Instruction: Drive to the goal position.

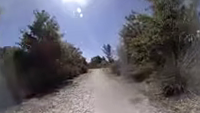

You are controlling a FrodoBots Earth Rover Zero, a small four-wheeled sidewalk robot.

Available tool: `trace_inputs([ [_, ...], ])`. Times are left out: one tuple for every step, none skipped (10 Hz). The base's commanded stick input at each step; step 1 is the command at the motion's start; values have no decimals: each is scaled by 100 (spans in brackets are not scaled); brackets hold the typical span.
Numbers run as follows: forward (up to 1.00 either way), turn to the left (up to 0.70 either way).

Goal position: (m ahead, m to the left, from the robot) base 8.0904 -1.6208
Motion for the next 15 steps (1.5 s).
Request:
trace_inputs([
  [44, 2],
  [44, 2],
  [44, 2],
  [44, 2],
  [44, 2],
  [44, 2],
  [44, 2],
  [44, 2],
  [44, 2],
  [44, 2],
  [44, 2],
  [44, 2],
  [44, 2],
  [44, 2],
  [44, 11],
])
